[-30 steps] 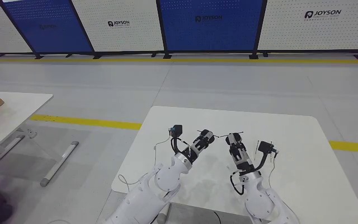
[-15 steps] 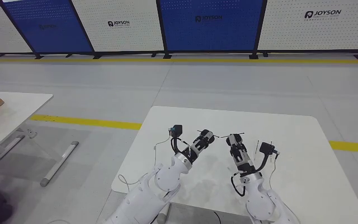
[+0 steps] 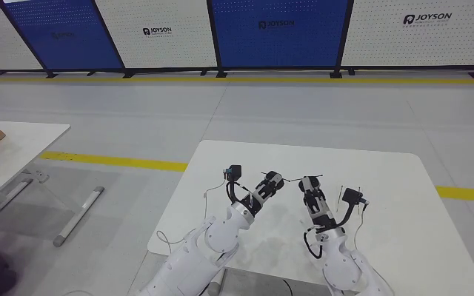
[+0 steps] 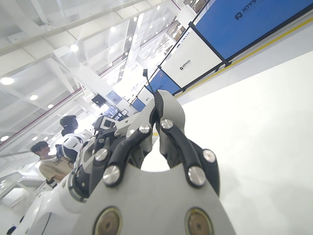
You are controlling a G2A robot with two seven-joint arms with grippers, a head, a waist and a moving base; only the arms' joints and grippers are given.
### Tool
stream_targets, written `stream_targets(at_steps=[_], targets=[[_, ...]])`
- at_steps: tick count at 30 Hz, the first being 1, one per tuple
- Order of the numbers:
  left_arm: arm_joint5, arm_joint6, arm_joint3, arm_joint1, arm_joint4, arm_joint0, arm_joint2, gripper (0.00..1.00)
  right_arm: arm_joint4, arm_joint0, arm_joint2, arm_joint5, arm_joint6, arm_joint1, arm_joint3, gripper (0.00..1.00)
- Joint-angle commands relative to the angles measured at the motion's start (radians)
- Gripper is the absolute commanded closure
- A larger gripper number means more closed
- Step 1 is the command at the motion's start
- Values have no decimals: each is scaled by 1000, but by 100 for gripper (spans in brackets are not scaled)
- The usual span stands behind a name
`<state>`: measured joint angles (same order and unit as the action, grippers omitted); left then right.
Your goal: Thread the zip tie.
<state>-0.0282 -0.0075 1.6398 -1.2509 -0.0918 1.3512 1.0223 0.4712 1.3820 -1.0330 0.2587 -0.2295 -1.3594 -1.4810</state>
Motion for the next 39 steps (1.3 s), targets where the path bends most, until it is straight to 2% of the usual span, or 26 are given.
stream_targets(at_steps=[1,11,23,39], targets=[[0,0,0,0,0,0,0,100,1,-3,3,-2,5,-2,4,100],[0,0,0,0,0,0,0,100,2,-9,9,-2,14,-12,12,100],[0,0,0,0,0,0,0,100,5,16,-13,15,-11,-17,0,100],[0,0,0,0,0,0,0,100,8,7,-12,13,-5,-30,12,100]])
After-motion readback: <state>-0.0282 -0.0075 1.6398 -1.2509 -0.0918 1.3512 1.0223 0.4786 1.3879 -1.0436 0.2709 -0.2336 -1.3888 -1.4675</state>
